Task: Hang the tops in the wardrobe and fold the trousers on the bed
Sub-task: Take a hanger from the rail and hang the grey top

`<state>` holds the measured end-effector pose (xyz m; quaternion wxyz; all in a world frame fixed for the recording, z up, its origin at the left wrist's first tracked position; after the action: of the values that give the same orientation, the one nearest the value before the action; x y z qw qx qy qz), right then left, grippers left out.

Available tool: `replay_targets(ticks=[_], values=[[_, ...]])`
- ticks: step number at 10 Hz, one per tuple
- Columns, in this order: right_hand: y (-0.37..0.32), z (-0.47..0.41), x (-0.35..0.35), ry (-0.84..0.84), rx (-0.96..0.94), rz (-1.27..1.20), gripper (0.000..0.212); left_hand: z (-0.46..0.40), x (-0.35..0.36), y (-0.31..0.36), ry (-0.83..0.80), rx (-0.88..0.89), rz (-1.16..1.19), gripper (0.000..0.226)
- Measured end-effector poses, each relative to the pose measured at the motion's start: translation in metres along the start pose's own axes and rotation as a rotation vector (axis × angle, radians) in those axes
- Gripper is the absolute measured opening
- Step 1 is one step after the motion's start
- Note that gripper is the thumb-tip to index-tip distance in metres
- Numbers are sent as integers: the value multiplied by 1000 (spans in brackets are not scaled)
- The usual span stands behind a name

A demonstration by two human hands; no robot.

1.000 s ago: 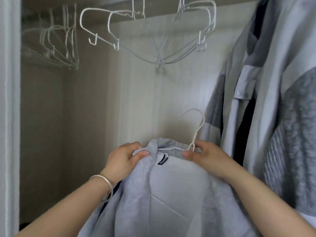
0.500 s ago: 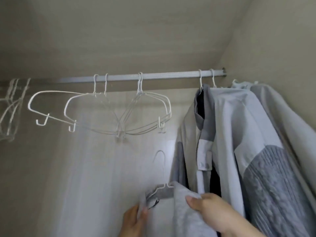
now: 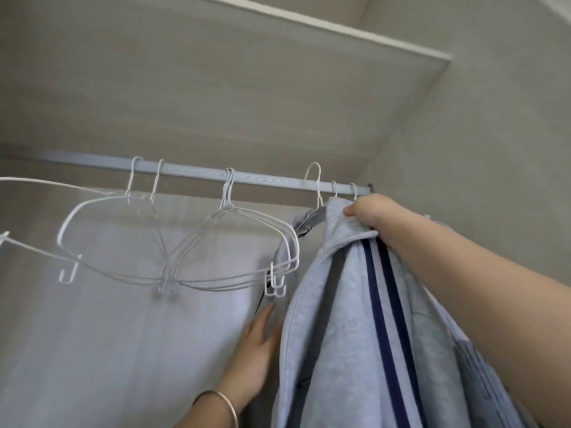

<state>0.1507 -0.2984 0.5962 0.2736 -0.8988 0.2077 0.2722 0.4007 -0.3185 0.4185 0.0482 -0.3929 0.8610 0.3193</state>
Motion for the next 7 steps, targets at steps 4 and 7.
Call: replay_targets(ticks=[4,7], values=[[10,-53,32,-67,131,38,42,-2,36,12,-202,-75,-5,12],[43,2,58,382,-63,208,48,55,82,-12,-81,-2,-138,46]])
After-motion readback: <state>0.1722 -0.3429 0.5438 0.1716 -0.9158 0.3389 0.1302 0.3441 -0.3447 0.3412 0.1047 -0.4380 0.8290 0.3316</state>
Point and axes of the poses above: each hand's wrist, its own z-axis away from the middle knuckle, its own x-axis out of the palm, y = z × x, the point moved 2 cm from there along -z, towards the middle knuckle, and after that the axes turned 7 degrees about -y, right-handed, at the moved point
